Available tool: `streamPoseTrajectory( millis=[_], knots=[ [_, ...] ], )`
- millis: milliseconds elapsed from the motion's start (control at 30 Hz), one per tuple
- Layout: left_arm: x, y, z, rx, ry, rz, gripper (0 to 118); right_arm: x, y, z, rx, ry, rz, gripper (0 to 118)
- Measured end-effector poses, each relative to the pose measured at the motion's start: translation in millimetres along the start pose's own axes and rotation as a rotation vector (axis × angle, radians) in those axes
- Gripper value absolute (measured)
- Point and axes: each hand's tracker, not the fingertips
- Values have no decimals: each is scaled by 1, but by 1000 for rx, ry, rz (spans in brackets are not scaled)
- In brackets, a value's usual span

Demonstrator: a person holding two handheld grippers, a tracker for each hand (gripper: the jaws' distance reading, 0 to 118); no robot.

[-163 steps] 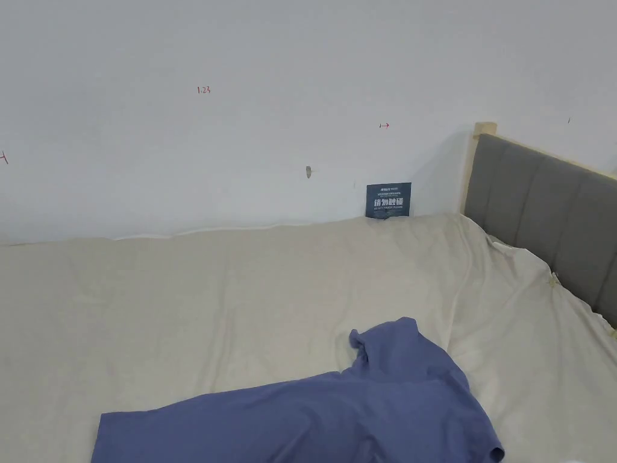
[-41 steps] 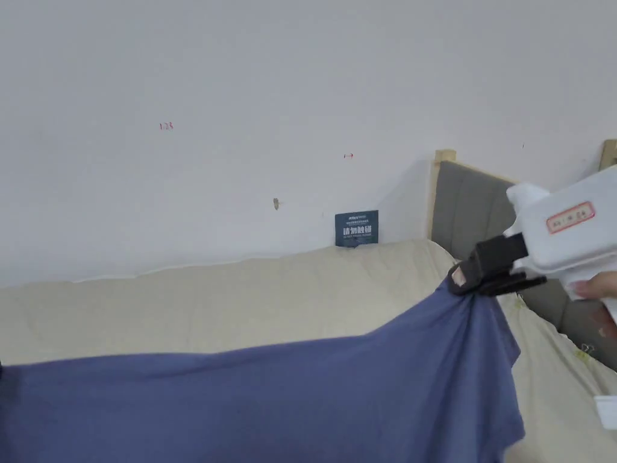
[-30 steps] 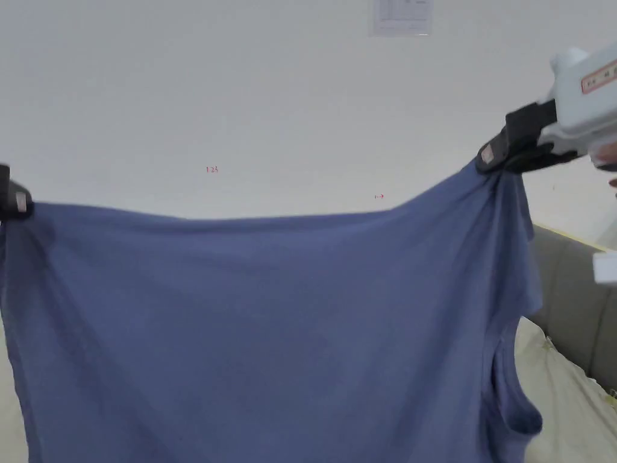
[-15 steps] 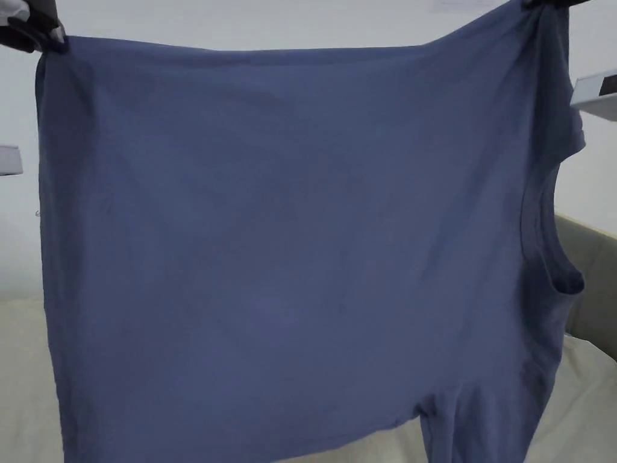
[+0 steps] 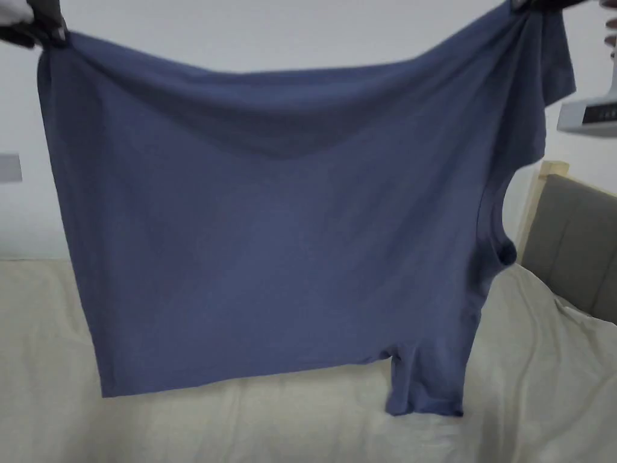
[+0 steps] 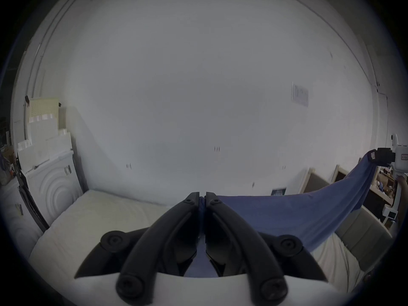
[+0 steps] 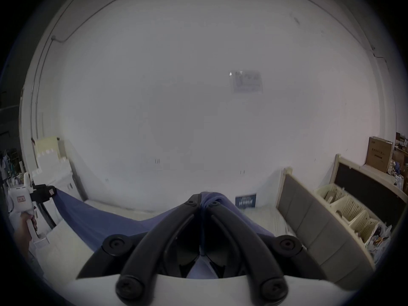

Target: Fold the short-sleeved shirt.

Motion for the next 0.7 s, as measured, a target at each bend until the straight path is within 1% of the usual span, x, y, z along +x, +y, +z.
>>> streamPoseTrajectory(
  millis=[100, 167, 267, 300, 367, 400, 467, 500, 533, 600, 633, 700],
  knots=[
    [-2, -54, -13, -154, 0, -34, 6, 2, -66, -11, -118, 16, -52, 3],
    [-1, -95, -17, -234, -24, -54, 6, 2, -115, -17, -212, 55, -66, 3],
    [2, -160, -12, -360, -71, -29, 6, -2, -194, -13, -364, 80, -27, 3],
    [3, -184, -8, -413, -94, -14, 6, -1, -224, -7, -417, 74, -17, 3],
    [5, -231, 8, -489, -135, 6, 6, 1, -276, 6, -523, 71, 32, 3],
    [5, -251, 16, -536, -155, 6, 6, 5, -298, 16, -563, 79, 21, 3],
    [5, -288, 36, -594, -167, -6, 6, 10, -335, 40, -623, 108, 14, 3],
    [5, -303, 50, -611, -158, -20, 6, 12, -351, 55, -640, 122, -6, 3],
    [3, -318, 62, -646, -183, -11, 6, 14, -365, 72, -645, 137, -11, 3],
    [1, -337, 87, -675, -183, 1, 6, 22, -382, 96, -663, 155, -25, 3],
    [-8, -344, 92, -677, -184, -1, 6, 21, -390, 113, -664, 167, -7, 3],
    [-13, -353, 121, -687, -198, 13, 6, 23, -400, 145, -663, 176, -7, 3]
  ],
)
